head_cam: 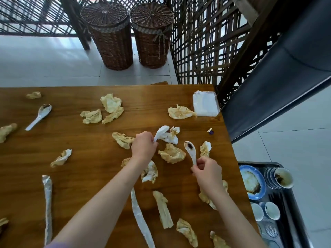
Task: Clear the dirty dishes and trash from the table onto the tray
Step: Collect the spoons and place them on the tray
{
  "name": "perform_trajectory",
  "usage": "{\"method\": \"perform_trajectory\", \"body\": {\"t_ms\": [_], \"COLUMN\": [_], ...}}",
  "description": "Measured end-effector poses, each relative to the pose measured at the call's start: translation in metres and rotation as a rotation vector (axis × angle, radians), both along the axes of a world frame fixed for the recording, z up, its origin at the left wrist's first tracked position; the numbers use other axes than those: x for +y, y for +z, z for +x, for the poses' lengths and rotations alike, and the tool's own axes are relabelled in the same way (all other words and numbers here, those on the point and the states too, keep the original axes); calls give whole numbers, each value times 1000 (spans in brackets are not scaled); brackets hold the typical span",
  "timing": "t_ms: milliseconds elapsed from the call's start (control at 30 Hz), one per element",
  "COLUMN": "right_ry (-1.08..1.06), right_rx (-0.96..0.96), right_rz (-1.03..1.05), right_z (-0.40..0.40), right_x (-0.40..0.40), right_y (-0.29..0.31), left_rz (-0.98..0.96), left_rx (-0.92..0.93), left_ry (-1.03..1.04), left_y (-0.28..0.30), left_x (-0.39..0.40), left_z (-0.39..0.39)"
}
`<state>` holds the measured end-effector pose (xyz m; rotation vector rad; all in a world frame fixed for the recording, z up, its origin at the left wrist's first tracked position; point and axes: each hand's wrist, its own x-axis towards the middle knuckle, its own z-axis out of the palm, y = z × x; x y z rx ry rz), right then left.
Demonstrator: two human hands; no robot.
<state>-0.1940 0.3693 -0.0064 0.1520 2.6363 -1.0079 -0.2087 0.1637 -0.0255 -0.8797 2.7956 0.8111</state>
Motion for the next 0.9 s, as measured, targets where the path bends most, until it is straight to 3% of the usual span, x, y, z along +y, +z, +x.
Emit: {"method": "perform_trajectory", "body": {"t_ms": [333,667,900], "right_ry": [32,100,178], "right_rx": [-27,-49,-65], "right_rz": [-8,-41,-83], "right_z": [-1,10,27], "right_x": [0,-14,-45], "right_y": [6,13,18], "left_rz": [94,312,289], "left_rx": [36,62,86], "left_ry": [133,377,529], "left_y": [8,13,28], "left_x": [-16,-35,-82], "left_z": [27,91,142]}}
